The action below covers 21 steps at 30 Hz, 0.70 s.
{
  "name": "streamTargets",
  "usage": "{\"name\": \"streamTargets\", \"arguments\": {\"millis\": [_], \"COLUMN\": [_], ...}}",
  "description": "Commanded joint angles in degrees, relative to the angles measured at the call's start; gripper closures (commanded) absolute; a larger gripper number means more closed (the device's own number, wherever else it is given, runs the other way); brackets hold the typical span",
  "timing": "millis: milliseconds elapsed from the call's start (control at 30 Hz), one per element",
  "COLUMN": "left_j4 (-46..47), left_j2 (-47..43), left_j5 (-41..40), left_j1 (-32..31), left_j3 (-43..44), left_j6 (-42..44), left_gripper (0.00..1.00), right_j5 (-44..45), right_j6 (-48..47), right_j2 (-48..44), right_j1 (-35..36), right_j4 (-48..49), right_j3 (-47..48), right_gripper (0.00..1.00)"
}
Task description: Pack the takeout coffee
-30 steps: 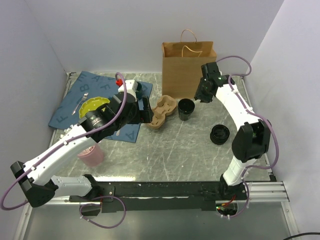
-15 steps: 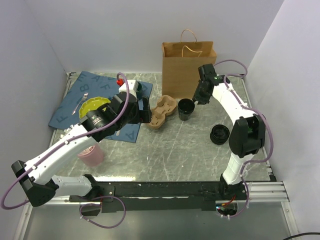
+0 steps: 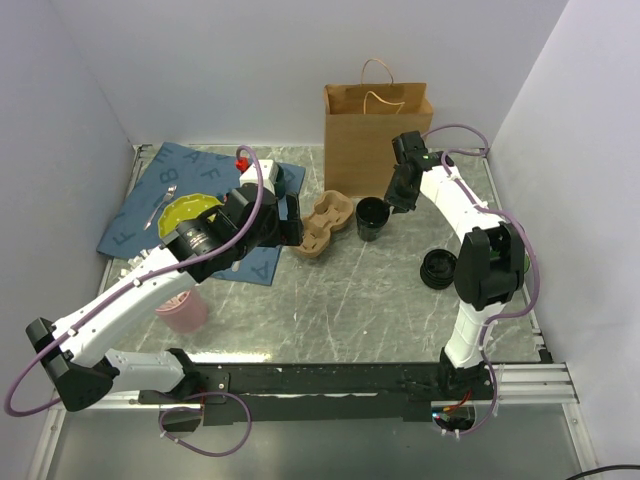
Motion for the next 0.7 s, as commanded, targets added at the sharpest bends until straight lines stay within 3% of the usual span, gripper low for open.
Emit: {"name": "streamTargets", "arguments": {"millis": [0, 500, 667], "left_j4": [0.3, 0.1, -0.1], "left_j2": [-0.3, -0.5, -0.4], "left_j5": [-1.8, -1.9, -2.0], "left_j1": [-0.1, -0.1, -0.1], "left_j3": [1.6, 1.2, 1.3], "left_j6": [0.6, 0.2, 0.2], "left_gripper": [0.03, 0.03, 0.03], "right_j5": [0.9, 1.1, 0.9], "right_j6": [0.0, 0.2, -0.1], "right_j2": [0.0, 1.0, 0.9], "right_j1": [0.5, 0.8, 0.7], "right_j4": [0.1, -1.1, -0.7], "right_j3": [1.1, 1.3, 1.2], "right_gripper": [0.73, 0.75, 0.80]}}
